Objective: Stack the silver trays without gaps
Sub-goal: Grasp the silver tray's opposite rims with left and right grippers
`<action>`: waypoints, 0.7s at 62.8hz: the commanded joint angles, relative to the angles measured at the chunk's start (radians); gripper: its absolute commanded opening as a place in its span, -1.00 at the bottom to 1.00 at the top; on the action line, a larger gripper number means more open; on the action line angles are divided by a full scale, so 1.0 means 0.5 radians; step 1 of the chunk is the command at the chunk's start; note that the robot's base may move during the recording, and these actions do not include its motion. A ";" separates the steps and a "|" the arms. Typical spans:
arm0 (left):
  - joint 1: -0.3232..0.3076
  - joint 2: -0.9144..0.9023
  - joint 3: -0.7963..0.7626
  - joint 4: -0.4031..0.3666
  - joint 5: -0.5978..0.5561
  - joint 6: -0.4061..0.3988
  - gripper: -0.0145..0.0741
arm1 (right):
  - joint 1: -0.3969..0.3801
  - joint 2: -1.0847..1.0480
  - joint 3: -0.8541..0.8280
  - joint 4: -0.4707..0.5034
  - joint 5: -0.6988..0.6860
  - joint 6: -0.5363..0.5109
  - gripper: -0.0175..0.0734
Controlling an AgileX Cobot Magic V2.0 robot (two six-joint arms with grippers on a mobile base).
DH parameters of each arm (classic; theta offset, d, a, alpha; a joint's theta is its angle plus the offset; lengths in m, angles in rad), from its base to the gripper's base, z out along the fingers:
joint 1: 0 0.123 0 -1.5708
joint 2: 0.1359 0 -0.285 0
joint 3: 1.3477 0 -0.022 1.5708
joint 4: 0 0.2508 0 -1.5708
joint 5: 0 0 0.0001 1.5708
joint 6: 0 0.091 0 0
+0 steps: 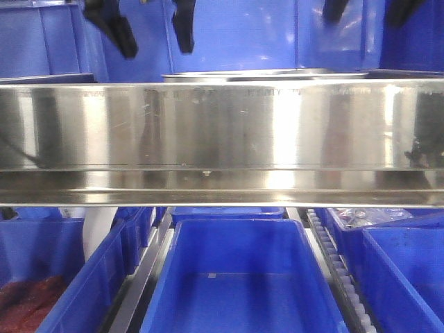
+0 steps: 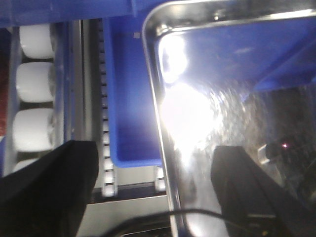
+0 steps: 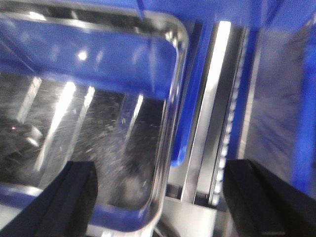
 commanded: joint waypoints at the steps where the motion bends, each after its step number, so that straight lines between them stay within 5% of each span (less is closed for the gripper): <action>1: 0.021 -0.082 -0.076 -0.044 -0.124 -0.024 0.19 | 0.001 -0.039 -0.071 -0.001 -0.130 -0.003 0.73; 44: 0.021 0.025 -0.072 -0.090 -0.211 -0.024 0.19 | -0.001 0.141 -0.071 0.003 -0.221 -0.003 0.73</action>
